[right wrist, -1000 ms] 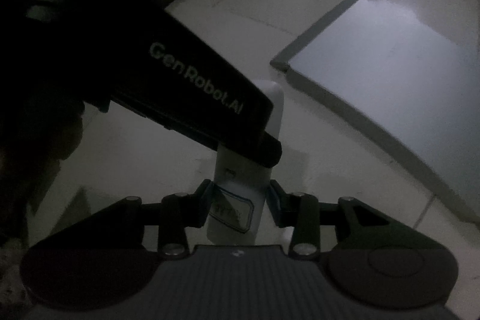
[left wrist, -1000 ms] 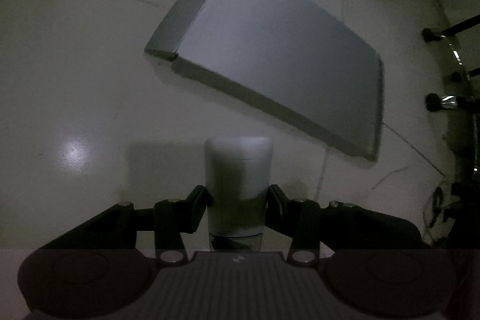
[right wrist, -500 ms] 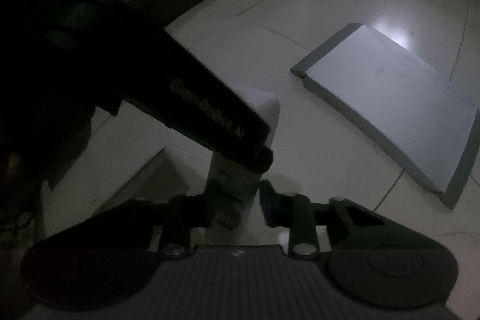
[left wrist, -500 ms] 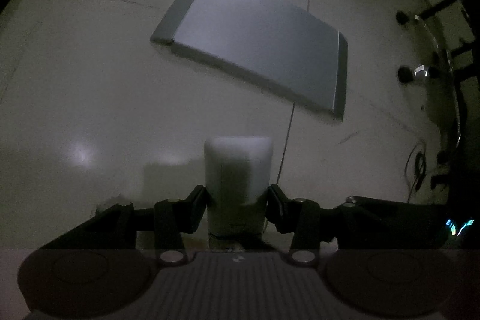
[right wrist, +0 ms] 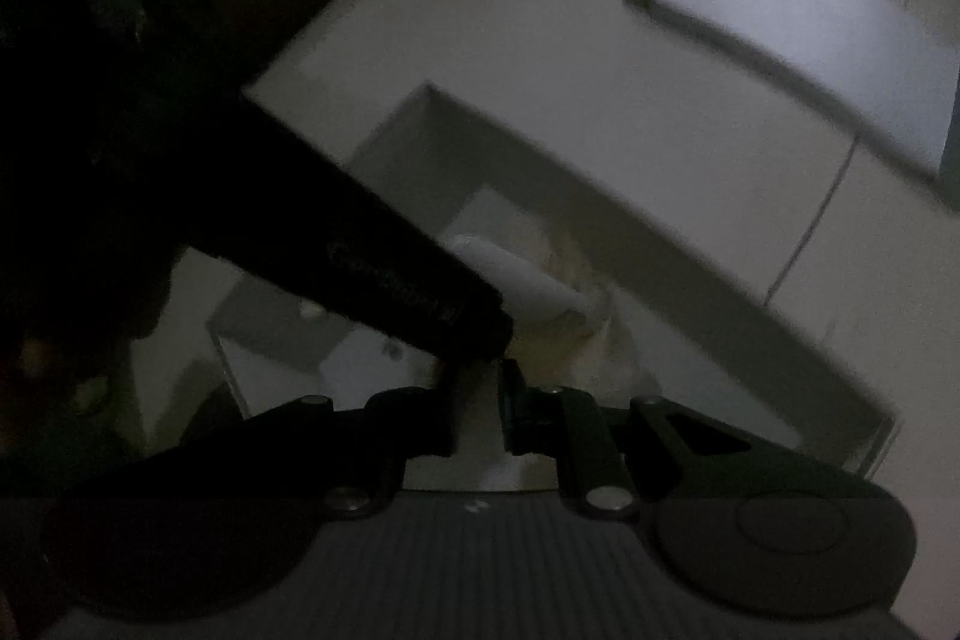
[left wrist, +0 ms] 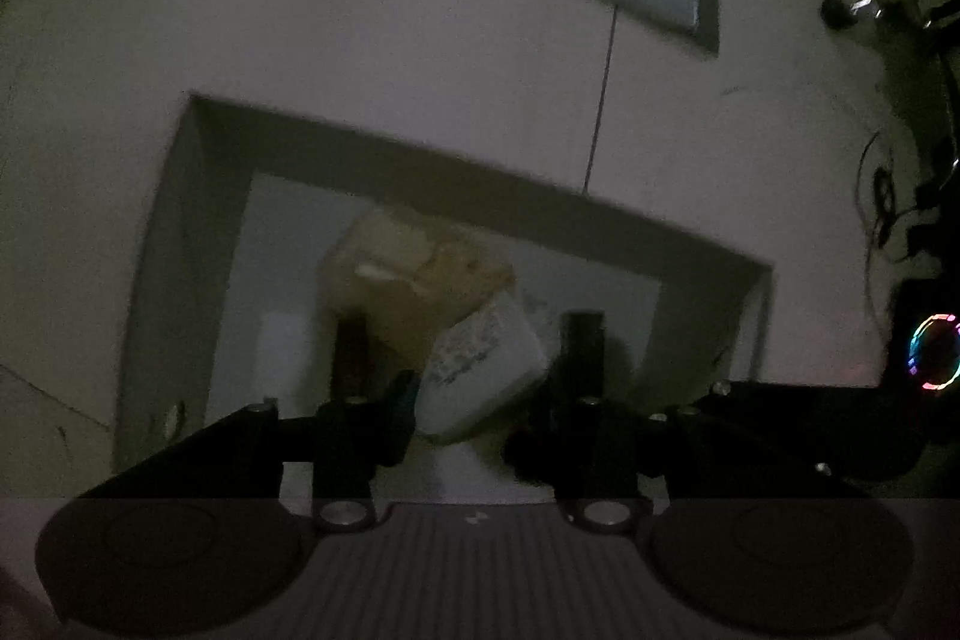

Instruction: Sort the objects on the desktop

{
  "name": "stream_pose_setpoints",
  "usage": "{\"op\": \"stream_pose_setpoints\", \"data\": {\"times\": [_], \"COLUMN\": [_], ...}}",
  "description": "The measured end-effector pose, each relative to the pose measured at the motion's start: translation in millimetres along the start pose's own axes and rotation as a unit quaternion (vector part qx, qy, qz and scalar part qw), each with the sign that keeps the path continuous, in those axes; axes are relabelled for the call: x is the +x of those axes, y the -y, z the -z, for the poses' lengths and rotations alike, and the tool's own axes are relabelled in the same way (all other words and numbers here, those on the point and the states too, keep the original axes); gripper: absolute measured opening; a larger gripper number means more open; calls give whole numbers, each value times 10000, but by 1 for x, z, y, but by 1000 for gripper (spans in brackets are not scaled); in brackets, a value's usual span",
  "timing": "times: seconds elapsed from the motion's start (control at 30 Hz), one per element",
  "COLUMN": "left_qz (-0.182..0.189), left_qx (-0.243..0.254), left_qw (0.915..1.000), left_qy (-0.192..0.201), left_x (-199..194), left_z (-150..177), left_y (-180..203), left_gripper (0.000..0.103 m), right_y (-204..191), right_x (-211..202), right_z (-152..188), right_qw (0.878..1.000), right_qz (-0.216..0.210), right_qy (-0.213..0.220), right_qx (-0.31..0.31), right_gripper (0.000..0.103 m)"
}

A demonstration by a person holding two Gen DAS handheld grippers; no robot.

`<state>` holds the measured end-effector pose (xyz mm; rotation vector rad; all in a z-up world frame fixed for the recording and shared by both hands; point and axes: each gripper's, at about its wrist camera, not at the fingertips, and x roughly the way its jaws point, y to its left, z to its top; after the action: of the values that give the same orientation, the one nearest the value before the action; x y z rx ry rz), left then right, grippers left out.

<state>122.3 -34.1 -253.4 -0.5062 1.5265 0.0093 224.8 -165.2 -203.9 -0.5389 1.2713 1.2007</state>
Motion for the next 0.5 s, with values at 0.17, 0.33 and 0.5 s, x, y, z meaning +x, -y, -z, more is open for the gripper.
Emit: {"op": "stream_pose_setpoints", "data": {"times": [0.17,0.33,0.5], "left_qz": [-2,-69,-125], "left_qx": [106,154,73], "left_qw": [9998,9996,9992], "left_qy": [-158,-226,-361], "left_x": [20,31,41], "left_z": [4,12,22], "left_y": [3,3,-8], "left_gripper": [25,25,25], "right_y": [-7,-7,1], "right_x": [-10,-13,-8], "right_z": [42,51,45], "right_qw": [9993,9990,9985], "right_qz": [-71,-11,43], "right_qy": [-4,-118,-88], "right_qx": [376,435,534], "right_gripper": [16,16,18]}}
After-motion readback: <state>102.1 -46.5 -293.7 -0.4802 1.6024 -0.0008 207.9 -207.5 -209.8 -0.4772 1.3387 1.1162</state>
